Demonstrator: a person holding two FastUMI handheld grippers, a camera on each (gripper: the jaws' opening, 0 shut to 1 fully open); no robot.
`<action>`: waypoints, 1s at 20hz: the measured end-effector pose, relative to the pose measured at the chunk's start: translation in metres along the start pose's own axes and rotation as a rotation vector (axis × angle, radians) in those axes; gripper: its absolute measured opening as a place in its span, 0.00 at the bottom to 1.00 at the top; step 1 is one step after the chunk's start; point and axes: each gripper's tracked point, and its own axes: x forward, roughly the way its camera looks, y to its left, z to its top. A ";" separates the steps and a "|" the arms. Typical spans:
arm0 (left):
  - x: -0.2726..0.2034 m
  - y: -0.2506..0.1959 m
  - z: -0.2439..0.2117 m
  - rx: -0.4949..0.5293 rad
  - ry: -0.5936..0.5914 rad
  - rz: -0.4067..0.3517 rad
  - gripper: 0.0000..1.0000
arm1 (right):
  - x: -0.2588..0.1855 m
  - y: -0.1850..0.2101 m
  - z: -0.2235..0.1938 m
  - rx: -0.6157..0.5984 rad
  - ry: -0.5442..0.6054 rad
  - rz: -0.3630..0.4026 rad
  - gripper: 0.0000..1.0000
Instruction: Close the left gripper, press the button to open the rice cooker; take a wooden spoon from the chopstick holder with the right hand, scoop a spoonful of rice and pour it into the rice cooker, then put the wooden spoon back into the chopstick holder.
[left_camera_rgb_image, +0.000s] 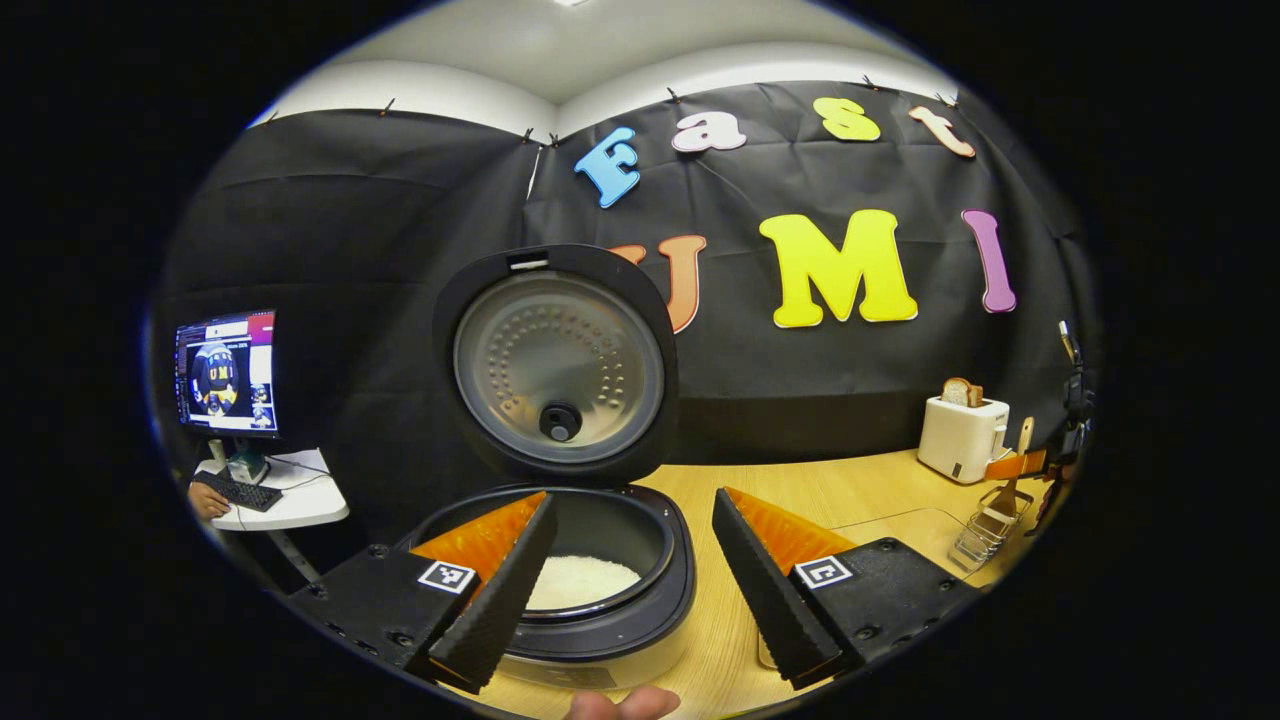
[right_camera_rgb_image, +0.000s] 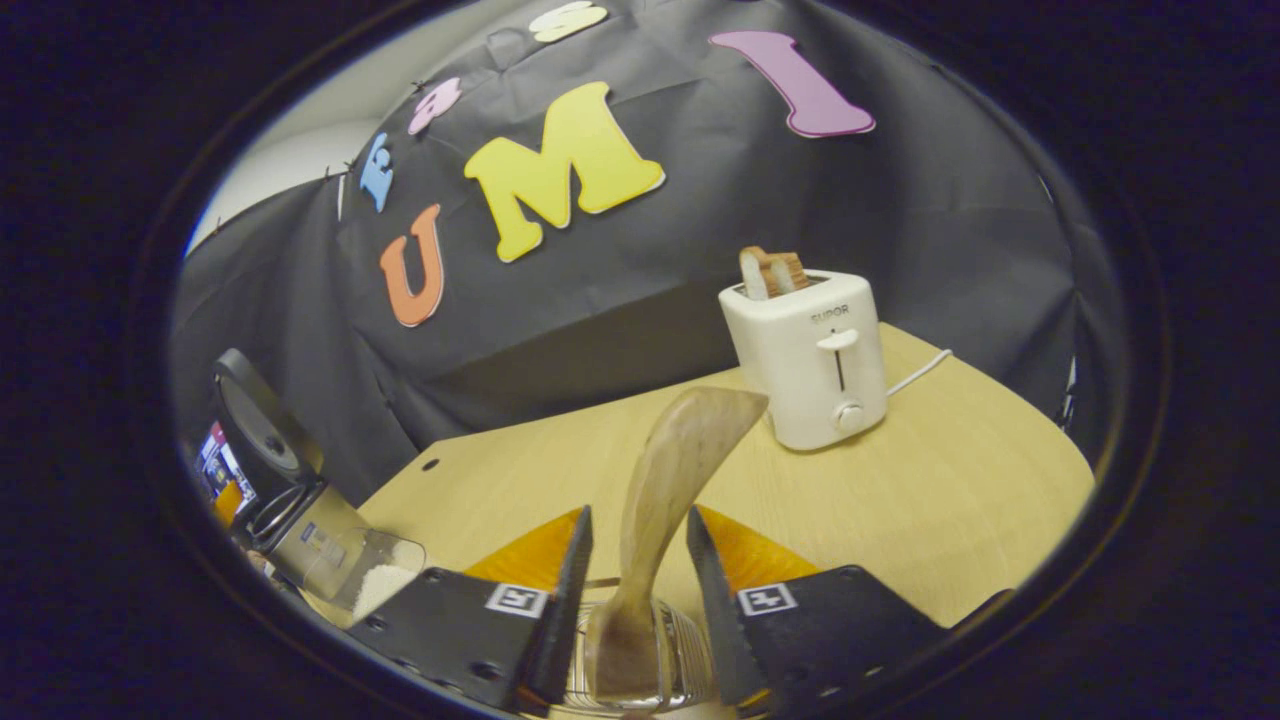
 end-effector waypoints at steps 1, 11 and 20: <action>0.001 0.000 0.001 0.000 -0.003 -0.001 1.00 | 0.000 0.000 0.002 0.010 -0.003 0.003 0.24; -0.009 -0.009 0.005 -0.053 -0.036 -0.037 0.99 | -0.026 0.021 0.028 -0.040 -0.106 -0.008 0.00; -0.017 0.014 0.004 -0.034 -0.040 -0.050 1.00 | -0.075 0.074 0.085 -0.181 -0.284 -0.096 0.00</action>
